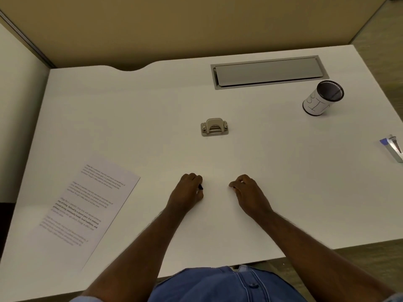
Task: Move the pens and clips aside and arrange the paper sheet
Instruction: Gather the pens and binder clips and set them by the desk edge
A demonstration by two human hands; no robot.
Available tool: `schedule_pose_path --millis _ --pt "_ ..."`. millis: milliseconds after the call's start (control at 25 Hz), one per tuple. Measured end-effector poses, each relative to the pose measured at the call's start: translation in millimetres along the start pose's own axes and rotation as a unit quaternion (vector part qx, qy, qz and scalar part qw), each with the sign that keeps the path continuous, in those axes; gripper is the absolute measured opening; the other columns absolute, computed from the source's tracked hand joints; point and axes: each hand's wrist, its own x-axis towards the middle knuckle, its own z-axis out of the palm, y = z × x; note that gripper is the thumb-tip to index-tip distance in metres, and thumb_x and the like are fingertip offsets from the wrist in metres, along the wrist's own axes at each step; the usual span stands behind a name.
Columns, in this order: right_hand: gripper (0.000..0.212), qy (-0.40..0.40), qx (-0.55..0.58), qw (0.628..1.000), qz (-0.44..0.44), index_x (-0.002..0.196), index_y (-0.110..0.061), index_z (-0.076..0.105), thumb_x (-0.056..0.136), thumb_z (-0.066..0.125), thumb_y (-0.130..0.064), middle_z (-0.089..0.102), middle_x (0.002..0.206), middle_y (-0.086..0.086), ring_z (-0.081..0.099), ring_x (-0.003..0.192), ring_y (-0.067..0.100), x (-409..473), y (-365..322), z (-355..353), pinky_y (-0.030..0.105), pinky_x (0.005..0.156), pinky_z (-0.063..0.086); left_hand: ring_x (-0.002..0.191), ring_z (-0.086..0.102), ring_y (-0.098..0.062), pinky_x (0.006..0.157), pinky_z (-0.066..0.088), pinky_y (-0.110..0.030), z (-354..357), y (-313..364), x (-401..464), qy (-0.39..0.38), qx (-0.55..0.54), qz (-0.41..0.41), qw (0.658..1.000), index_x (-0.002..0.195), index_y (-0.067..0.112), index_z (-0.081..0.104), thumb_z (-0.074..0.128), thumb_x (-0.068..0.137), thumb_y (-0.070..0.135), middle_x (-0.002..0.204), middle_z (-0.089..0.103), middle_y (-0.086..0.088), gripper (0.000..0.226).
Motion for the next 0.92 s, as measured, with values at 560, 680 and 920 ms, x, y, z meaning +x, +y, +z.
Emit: schedule_pose_path --millis 560,680,920 --pt "0.022 0.07 0.096 0.99 0.07 0.104 -0.009 0.068 0.088 0.055 -0.003 0.061 0.101 0.007 0.06 0.091 0.017 -8.5 24.2 -15.6 0.028 0.082 0.05 0.063 0.057 -0.009 0.054 0.038 -0.005 3.6 5.5 18.3 0.076 -0.227 -0.161 0.957 0.073 0.01 0.067 0.067 0.067 -0.001 0.07 0.067 -0.001 0.012" --pt "0.021 0.105 0.121 0.983 0.093 0.102 -0.01 0.069 0.087 0.057 -0.002 0.062 0.1 0.007 0.057 0.088 0.011 -9.2 42.7 -23.8 0.023 0.08 0.047 0.062 0.057 -0.007 0.056 0.038 -0.003 8.2 12.4 19.6 0.084 -0.241 -0.178 0.95 0.072 0.012 0.068 0.068 0.067 0.001 0.071 0.069 -0.003 0.012" --pt "0.02 0.115 0.119 0.98 0.108 0.1 -0.016 0.069 0.087 0.058 -0.006 0.063 0.099 0.002 0.054 0.085 0.005 -10.4 95.6 -41.9 0.018 0.079 0.044 0.065 0.057 -0.022 0.064 0.044 -0.03 10.4 16.2 8.8 0.15 -0.233 -0.213 0.937 0.097 0.011 0.062 0.042 0.084 0.002 0.07 0.062 -0.008 0.025"
